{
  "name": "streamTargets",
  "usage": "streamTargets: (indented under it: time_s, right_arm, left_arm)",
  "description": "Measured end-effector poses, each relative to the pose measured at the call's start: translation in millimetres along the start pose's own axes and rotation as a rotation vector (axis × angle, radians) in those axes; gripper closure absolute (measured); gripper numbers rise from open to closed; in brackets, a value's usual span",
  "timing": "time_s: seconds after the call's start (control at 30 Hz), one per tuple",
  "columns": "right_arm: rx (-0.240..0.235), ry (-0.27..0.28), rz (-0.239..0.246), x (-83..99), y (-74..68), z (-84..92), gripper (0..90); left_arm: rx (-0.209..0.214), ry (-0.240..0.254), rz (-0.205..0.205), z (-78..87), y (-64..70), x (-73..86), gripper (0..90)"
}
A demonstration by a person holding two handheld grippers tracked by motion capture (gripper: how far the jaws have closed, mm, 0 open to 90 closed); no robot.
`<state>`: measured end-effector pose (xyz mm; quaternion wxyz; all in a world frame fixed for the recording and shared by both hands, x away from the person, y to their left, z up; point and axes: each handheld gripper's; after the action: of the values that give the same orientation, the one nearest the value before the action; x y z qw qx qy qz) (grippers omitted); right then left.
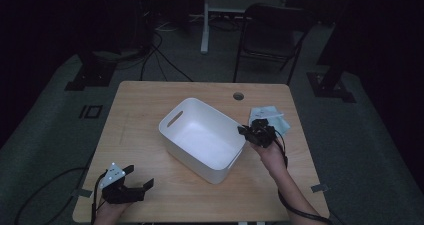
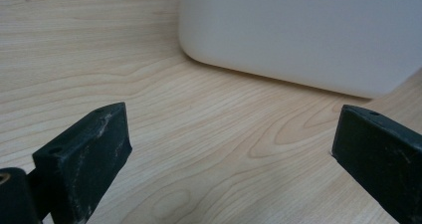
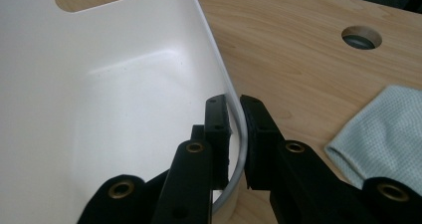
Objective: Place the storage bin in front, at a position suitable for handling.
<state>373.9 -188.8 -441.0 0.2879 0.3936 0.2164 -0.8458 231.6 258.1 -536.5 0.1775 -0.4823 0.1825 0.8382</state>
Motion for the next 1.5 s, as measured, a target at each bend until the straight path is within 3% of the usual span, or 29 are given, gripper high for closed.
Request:
streamTargets:
  time_s: [0.57,1.0,1.27,1.5]
  right_arm:
    - [-0.033,0.007,-0.021,34.0,-12.2,38.4,82.4]
    - [-0.055,0.009,-0.012,47.8,-22.0,52.2,82.4]
    - [-0.073,0.035,-0.039,48.5,-20.3,55.3,76.5]
    - [-0.067,0.073,-0.057,47.8,-20.8,66.9,69.7]
  left_arm:
    - [-0.007,-0.01,0.005,-1.3,-0.3,0.3,2.1]
    - [0.008,-0.01,0.011,0.6,-1.5,-3.8,2.1]
    - [0.046,0.039,-0.014,10.8,5.0,-28.5,2.1]
    - [0.084,0.095,-0.028,13.2,5.8,-59.8,2.1]
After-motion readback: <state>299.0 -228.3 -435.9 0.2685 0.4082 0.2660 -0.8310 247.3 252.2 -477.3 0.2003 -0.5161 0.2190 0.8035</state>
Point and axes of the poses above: each handheld gripper's, and its own axes: z roughly backward along the jaws, x roughly out of its underside, y roughly to its right, and after that the axes turned 5 degrees about -x, right-handed
